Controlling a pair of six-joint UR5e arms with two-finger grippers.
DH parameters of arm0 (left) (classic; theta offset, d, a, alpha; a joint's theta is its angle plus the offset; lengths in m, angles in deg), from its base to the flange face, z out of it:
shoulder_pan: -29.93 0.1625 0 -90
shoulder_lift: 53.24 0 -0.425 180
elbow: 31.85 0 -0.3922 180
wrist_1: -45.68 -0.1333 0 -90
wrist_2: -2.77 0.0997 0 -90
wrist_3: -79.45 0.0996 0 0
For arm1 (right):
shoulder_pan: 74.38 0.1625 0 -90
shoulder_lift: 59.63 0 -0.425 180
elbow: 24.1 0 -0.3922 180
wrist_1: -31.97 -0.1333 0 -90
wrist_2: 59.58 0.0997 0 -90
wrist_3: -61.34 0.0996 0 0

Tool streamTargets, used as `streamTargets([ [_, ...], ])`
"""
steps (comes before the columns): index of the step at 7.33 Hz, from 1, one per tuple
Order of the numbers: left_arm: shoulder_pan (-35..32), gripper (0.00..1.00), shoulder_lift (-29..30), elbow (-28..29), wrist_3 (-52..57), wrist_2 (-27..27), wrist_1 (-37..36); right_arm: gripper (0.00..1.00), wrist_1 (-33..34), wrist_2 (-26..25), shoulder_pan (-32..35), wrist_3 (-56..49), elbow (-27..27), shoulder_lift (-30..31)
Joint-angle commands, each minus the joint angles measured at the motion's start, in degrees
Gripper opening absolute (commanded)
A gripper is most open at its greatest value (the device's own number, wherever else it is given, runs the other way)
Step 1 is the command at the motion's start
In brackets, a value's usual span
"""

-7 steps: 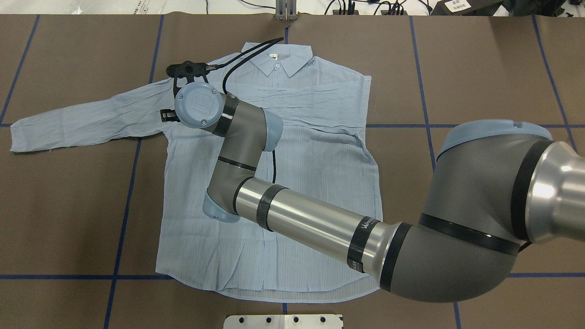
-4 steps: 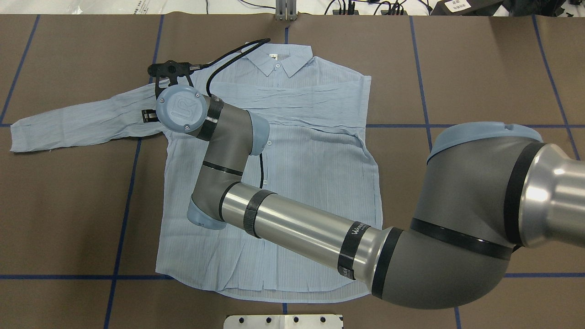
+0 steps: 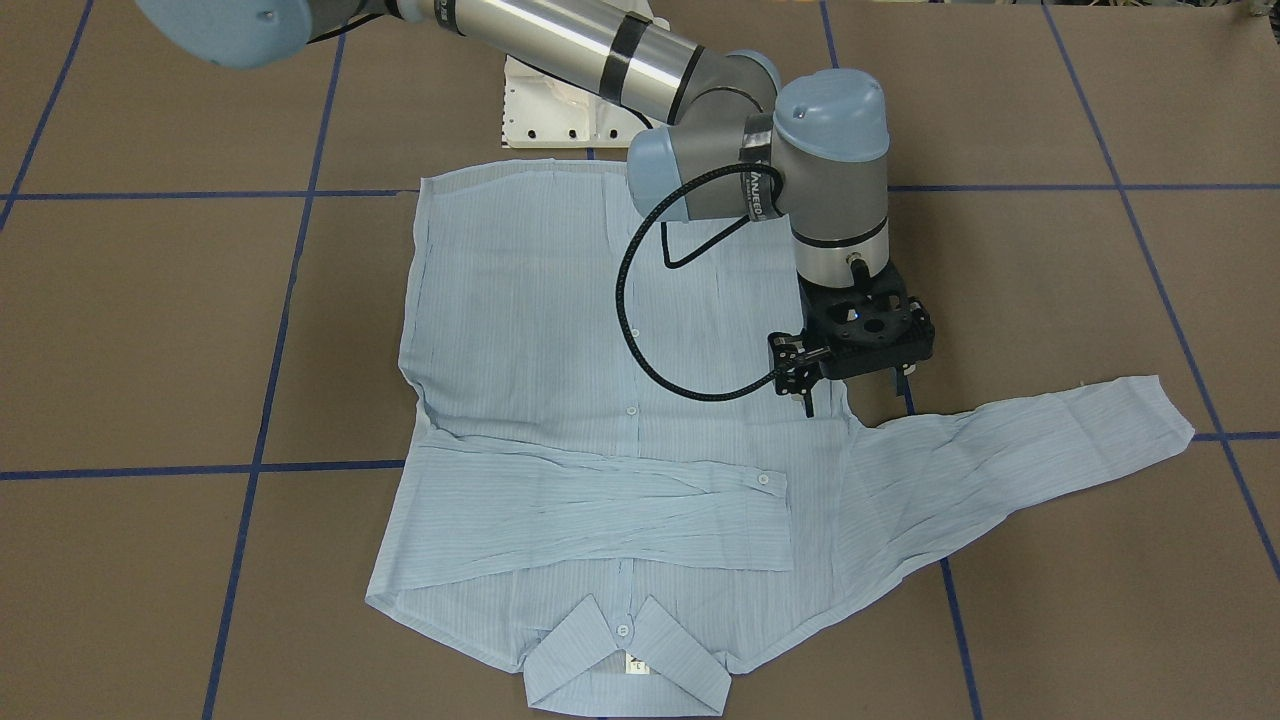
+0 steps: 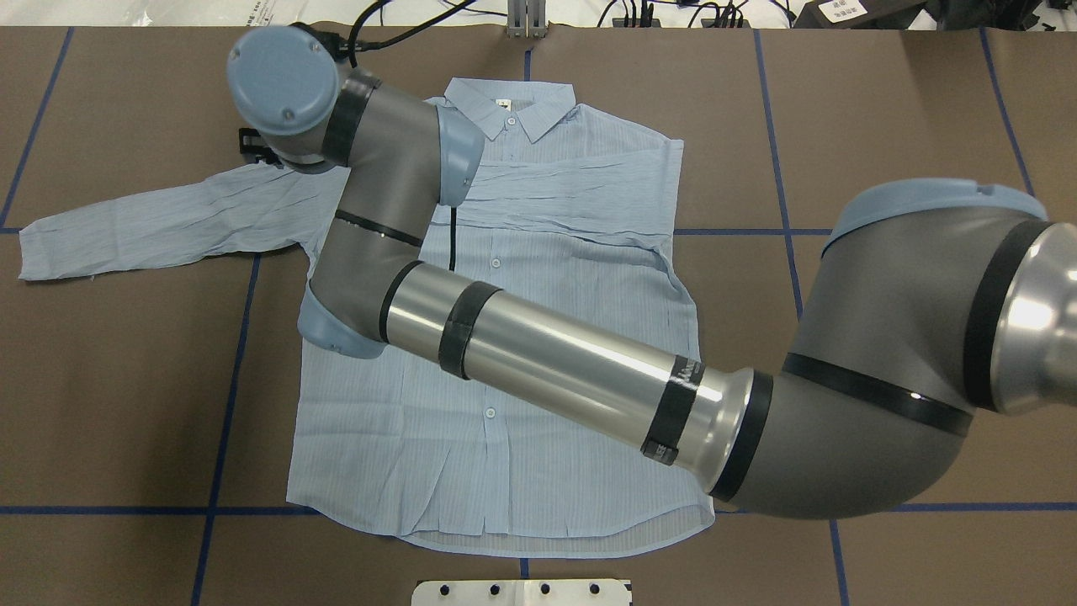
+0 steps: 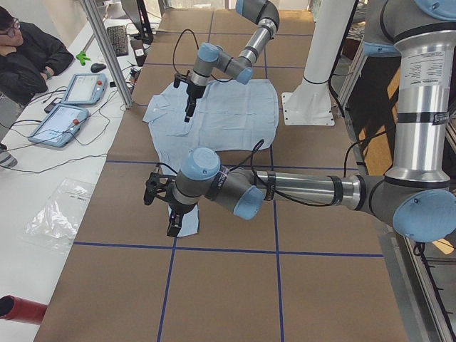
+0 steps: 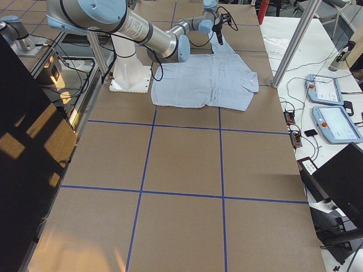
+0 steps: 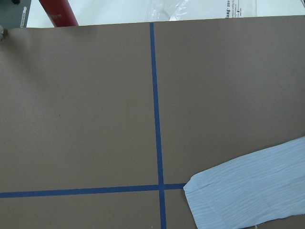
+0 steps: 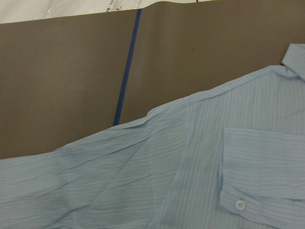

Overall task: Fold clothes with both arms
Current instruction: 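Release the sleeve and raise the right gripper back toward the collar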

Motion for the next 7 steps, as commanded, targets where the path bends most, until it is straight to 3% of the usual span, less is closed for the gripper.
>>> streamTargets([
  [1,5.7,0.98,-4.0,0.5,-11.9,3.9,10.1,0.99,16.8,8.5,5.4,-2.1,14.8,6.4],
  [2,7.4,0.98,-6.2,0.7,-16.8,4.3,14.7,0.99,24.9,9.8,7.2,-6.6,23.4,10.8],
  [4,15.1,0.99,-7.4,0.8,-30.3,10.3,19.7,1.0,36.5,14.2,12.2,-16.2,31.4,15.1],
  [6,23.7,0.98,-7.4,5.6,-40.7,18.8,28.3,1.0,38.2,21.4,18.5,-24.1,41.3,25.6],
  [7,28.9,0.98,-7.2,6.5,-46.9,23.6,30.1,1.0,38.4,22.5,20.5,-26.9,44.5,29.2],
])
